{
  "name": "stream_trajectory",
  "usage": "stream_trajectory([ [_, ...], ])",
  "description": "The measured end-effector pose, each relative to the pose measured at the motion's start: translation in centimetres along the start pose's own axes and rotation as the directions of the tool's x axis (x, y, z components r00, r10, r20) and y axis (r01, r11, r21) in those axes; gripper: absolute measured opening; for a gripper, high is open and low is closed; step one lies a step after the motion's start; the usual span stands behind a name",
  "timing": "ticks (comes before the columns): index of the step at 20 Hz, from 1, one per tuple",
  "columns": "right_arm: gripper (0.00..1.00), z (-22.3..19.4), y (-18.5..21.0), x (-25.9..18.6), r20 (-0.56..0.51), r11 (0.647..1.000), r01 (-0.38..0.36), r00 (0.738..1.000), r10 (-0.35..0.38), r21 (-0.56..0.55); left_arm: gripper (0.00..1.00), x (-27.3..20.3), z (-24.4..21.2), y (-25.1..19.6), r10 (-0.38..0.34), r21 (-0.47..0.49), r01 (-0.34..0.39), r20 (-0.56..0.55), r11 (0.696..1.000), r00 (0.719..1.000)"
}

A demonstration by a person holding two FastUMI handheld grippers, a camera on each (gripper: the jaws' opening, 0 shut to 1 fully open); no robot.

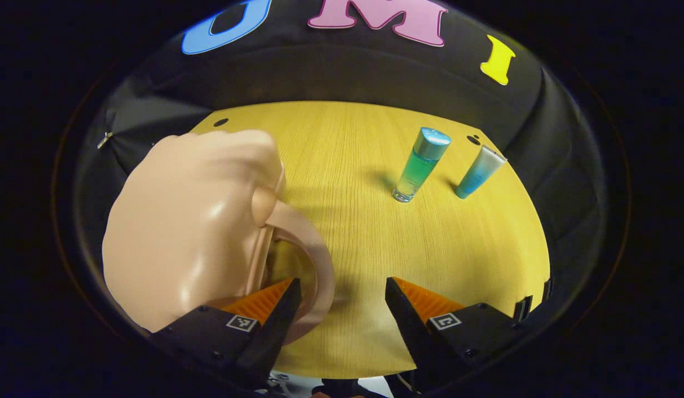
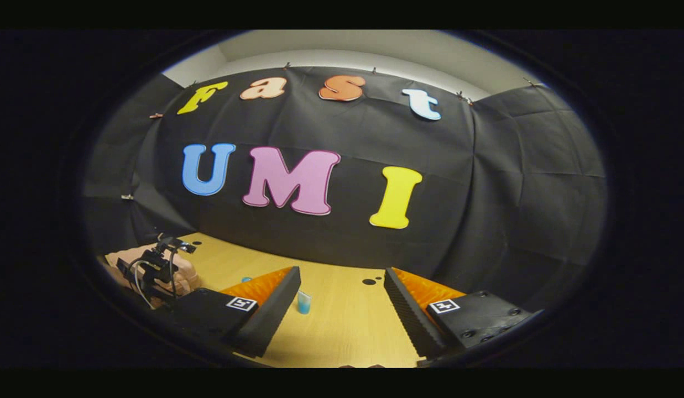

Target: First open the suitcase, pack the skin care products into it, and then close the suitcase.

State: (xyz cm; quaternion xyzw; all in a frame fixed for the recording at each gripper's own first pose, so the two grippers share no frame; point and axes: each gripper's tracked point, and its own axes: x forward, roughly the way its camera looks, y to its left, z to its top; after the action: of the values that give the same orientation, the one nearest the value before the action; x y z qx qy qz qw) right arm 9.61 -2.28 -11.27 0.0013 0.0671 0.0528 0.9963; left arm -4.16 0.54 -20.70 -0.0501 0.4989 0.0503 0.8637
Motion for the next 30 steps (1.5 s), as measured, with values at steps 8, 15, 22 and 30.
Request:
stream_trajectory([
  [8,0.96,-4.1,-3.4,2.2,-0.087,0.997,0.040,0.996,-0.035,0.059,0.20,0.6,-0.3,1.6,0.021,0.197,-0.001,-0.100,0.980,0.995],
  [15,0.96,-4.5,-3.7,3.8,-0.098,0.997,0.039,0.995,-0.032,0.074,0.10,-3.9,3.6,0.7,-0.010,0.185,0.017,-0.039,0.983,0.999],
  [22,0.96,-4.7,0.2,7.1,-0.115,0.995,-0.075,0.990,0.082,0.067,0.12,-15.4,11.1,7.1,-0.011,0.100,0.000,0.115,0.995,0.993],
  [30,0.96,-1.3,5.9,6.1,-0.092,0.999,-0.015,0.996,0.019,0.047,0.12,-23.8,16.1,22.4,0.015,0.047,-0.031,0.294,0.998,0.956],
])
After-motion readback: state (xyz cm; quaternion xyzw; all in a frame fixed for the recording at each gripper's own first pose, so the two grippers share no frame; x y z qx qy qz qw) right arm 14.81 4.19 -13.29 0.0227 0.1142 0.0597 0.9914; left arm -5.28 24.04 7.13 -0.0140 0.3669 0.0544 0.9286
